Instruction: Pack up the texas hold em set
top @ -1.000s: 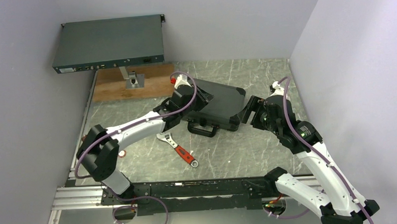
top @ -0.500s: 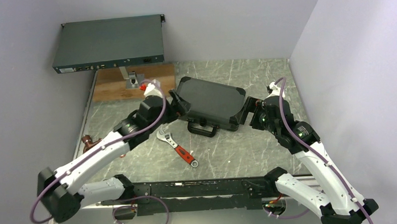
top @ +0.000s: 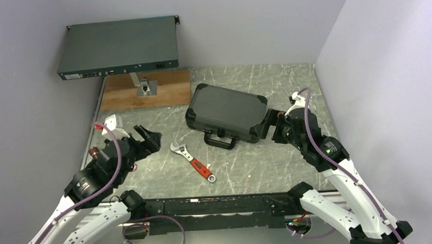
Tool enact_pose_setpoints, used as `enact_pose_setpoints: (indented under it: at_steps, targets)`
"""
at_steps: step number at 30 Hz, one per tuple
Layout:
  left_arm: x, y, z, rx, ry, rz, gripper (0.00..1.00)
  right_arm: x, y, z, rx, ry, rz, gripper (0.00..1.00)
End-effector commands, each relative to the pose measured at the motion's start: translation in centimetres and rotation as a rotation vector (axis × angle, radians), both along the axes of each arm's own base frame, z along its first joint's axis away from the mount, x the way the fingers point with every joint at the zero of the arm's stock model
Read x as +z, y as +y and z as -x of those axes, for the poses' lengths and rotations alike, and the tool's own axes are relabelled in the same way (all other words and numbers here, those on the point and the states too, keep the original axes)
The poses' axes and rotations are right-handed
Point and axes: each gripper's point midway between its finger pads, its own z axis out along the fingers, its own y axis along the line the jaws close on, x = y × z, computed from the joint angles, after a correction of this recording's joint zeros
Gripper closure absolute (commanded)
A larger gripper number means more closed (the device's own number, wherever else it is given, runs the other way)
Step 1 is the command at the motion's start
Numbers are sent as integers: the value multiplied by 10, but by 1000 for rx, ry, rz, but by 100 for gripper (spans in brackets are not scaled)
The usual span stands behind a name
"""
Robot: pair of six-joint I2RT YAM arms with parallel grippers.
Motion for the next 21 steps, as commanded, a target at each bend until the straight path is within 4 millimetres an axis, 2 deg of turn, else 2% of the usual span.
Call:
enact_pose_setpoints:
  at_steps: [1, 5, 9, 16, 21]
  targets:
    - [-37, 50, 21, 109, 92, -197, 0, -3, 5, -5, 7, -11, -16, 0]
    - [-46, 63, 31, 112, 85, -222, 0, -14, 8, -3, 7, 40, -16, 0]
    - [-54, 67, 31, 106, 48, -246, 0, -18, 13, -3, 21, 39, -36, 0]
    - [-57, 58, 30, 9, -15, -293, 0, -16, 11, -11, -17, 45, -27, 0]
    - [-59, 51, 30, -44, -34, -303, 0, -5, 14, -20, -11, 0, -29, 0]
